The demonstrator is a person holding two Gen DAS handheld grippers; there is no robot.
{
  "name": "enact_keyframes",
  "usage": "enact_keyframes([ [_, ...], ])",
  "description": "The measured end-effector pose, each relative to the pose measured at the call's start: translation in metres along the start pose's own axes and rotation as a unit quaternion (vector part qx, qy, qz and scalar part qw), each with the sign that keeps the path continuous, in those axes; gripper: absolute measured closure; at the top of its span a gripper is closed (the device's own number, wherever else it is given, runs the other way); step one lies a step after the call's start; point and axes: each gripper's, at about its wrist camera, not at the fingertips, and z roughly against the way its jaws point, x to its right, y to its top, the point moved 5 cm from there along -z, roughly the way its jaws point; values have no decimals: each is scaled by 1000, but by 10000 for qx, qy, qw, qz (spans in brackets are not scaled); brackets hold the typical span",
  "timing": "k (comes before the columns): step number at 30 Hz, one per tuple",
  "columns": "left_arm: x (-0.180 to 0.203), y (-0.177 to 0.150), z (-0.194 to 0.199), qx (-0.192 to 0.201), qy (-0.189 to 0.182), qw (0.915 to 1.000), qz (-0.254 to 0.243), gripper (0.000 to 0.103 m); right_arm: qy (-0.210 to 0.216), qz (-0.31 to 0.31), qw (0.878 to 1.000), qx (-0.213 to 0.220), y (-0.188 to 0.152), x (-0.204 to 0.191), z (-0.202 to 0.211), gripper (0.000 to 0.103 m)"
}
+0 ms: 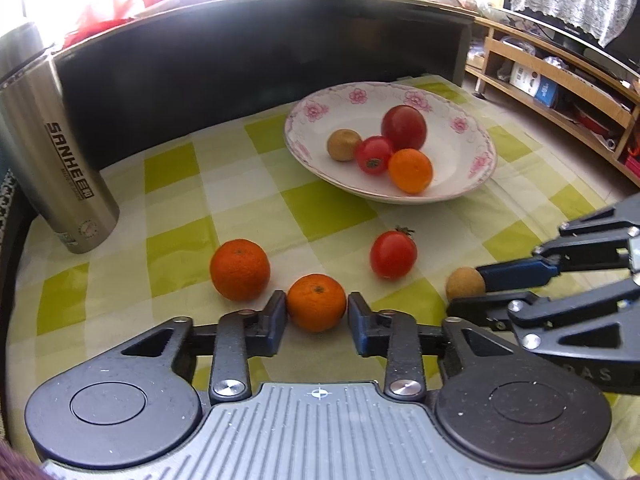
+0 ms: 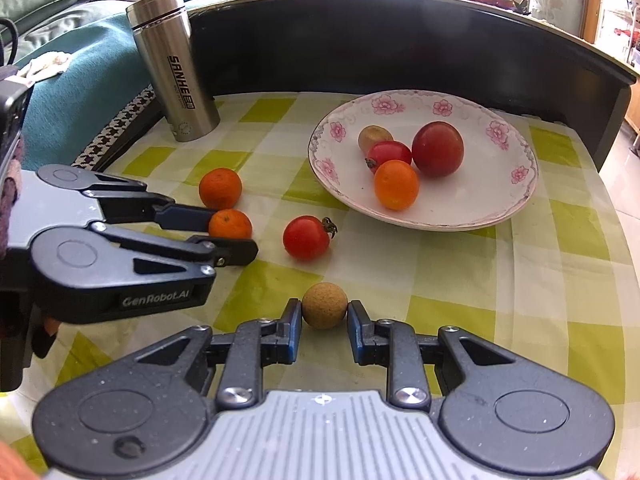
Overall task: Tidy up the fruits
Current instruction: 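Grasp an orange tangerine with the left tool while the right tool closes on a brown round fruit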
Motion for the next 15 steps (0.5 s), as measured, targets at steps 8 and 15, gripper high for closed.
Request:
enact_keyframes([
  [8,18,-11,12,-170,-240,9984,-488,63,55,127,9999,-75,-3,-1,4,72],
  [15,24,-18,15,-210,-270,9969,-707,60,-8,460,9989,-60,-7,-7,4,72],
])
